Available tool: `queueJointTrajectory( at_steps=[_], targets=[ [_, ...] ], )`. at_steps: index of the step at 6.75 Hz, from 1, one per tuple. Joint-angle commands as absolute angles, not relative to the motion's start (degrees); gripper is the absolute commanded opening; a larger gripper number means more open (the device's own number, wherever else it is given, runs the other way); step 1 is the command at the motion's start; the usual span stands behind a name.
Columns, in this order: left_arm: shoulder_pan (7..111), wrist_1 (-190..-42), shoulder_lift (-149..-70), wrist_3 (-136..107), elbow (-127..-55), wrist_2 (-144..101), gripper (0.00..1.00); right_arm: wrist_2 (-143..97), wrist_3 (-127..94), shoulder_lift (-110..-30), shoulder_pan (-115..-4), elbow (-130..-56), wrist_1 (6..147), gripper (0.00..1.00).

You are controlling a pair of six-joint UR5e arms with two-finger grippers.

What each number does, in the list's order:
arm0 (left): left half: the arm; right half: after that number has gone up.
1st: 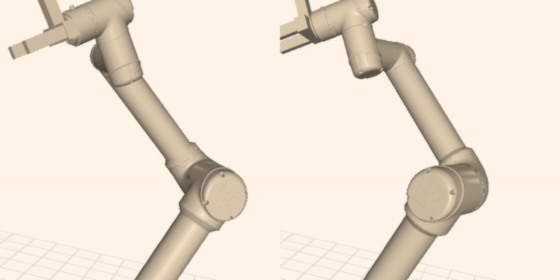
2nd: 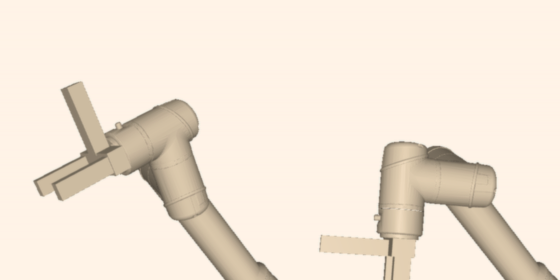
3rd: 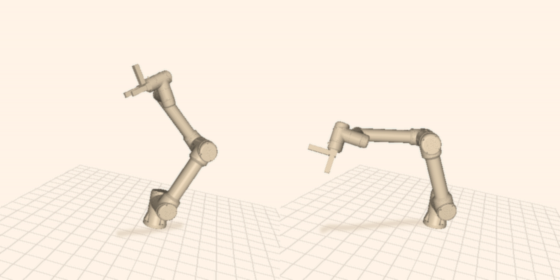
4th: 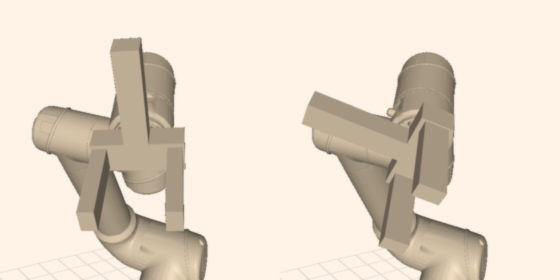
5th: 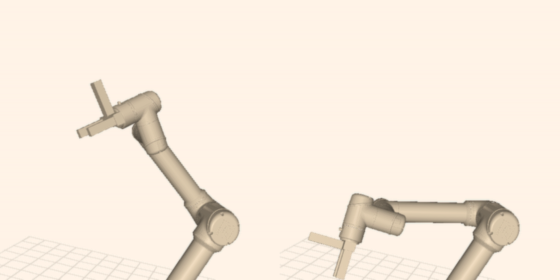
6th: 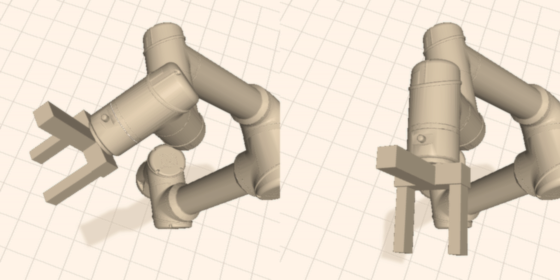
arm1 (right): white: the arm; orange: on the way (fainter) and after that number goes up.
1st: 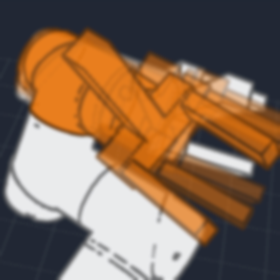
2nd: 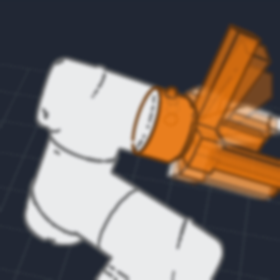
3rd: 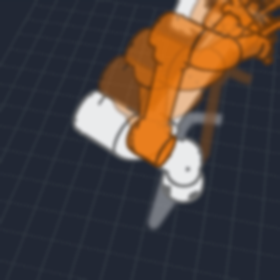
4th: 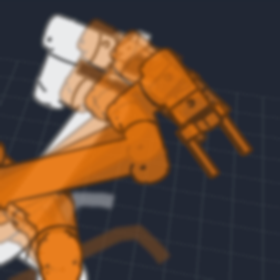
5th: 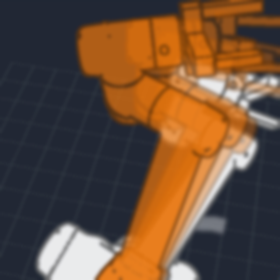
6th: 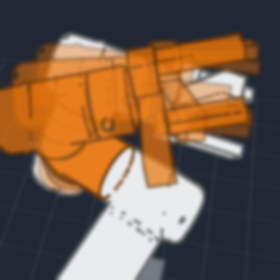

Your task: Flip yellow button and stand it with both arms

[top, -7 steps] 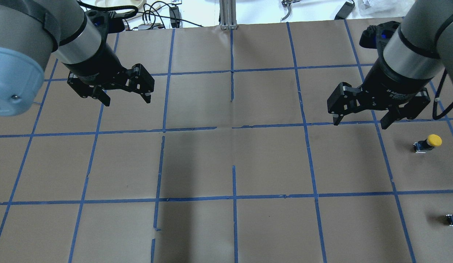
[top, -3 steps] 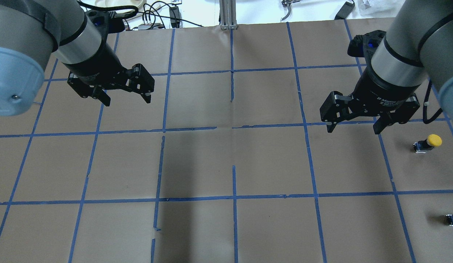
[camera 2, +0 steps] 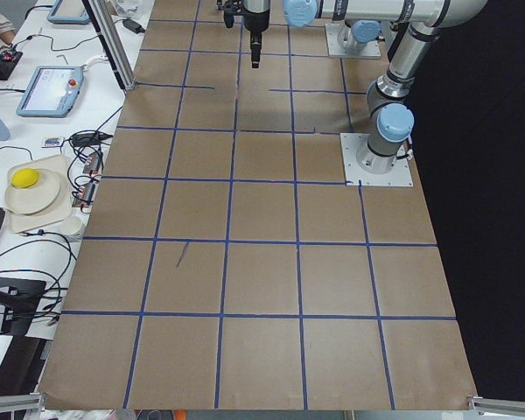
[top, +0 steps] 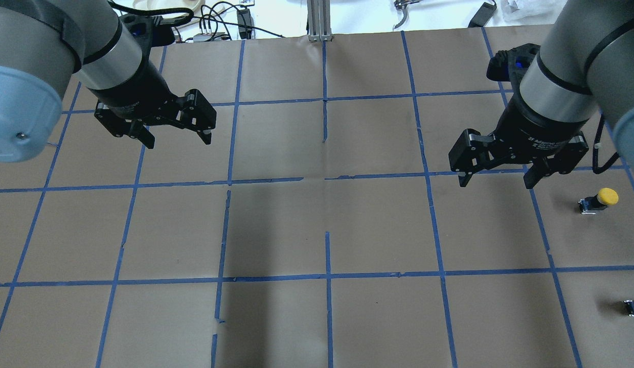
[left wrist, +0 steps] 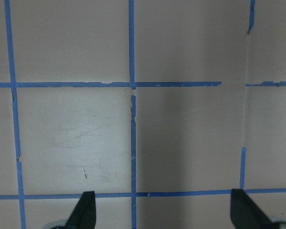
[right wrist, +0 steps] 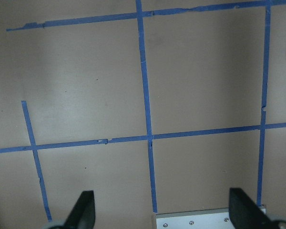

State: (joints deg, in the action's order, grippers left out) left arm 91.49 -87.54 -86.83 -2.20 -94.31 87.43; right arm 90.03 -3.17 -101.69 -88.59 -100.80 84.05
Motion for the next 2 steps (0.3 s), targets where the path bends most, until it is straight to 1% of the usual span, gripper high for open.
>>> queueJointTrajectory(
  at_steps=[1,2],
  targets=[
    [91.49,-87.54,-86.84,-2.20,-94.31,87.36,1.00,90.00,-3.16,-101.69,-88.59,-100.81,84.55,1.00],
    [91.49,-87.54,-86.84,-2.20,-94.31,87.36,1.00,90.00,-3.16,-101.69,-88.59,-100.81,84.55,1.00]
  ],
)
